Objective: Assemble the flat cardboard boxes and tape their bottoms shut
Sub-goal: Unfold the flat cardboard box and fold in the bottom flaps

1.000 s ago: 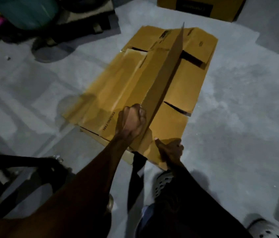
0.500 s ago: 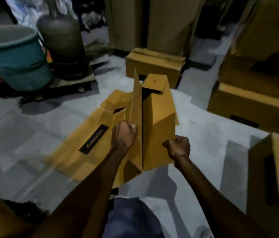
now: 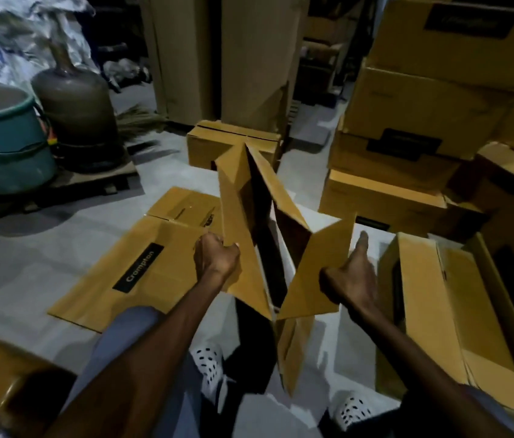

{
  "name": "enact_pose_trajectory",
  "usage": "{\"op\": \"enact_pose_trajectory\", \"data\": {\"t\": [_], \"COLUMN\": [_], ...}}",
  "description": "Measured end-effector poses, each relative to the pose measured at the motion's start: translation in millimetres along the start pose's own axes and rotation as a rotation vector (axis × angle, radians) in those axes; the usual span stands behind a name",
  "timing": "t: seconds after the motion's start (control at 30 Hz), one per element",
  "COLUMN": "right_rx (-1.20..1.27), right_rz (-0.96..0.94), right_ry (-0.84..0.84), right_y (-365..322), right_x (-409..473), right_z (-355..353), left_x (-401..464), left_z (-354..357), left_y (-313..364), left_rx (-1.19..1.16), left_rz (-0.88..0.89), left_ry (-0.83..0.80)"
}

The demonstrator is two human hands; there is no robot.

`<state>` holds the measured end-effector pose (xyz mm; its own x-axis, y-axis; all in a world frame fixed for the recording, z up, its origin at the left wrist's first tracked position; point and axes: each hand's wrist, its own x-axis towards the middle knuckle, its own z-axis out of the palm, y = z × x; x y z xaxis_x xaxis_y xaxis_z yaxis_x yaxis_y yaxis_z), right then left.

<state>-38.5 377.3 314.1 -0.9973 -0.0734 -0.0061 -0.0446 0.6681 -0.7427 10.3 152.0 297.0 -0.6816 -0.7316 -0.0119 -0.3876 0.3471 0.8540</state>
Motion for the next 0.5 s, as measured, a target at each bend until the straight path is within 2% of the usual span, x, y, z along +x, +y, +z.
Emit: {"op": "enact_pose_trajectory", "data": {"t": [0.1, 0.23, 0.3, 0.37, 0.43, 0.5], "right_rx": [-0.166, -0.424, -0.627, -0.767, -0.845, -0.898], "right_rz": [-0.106, -0.243, -0.338, -0.484, -0.619, -0.617], "right_ry": [-0.119, -0.529, -0.653, -0.562, -0.332, -0.185], "right_y": [18.8, 24.5, 28.1, 37.9, 40.3, 34.6], "right_x": [-13.6, -14.4, -15.3, -10.4, -1.1, 9.6], "right_z": [1.4, -9.8, -12.7, -10.7, -6.2, -4.9], "left_x": [-15.2, -18.4, -10.3, -3.0, 0.7, 0.9], "left_z": [16.3, 20.5, 18.2, 16.9, 15.7, 14.6], "left_y": [-8.0, -7.4, -9.7, -14.3, -17.9, -19.5], "left_rx": [0.022, 0.124, 0.140, 0.121, 0.110, 0.133], "left_rz": [0.027, 0.042, 0.027, 0.000, -0.018, 0.002], "left_ry": [-0.031, -0.061, -0.059, -0.055, -0.088, -0.146]}}
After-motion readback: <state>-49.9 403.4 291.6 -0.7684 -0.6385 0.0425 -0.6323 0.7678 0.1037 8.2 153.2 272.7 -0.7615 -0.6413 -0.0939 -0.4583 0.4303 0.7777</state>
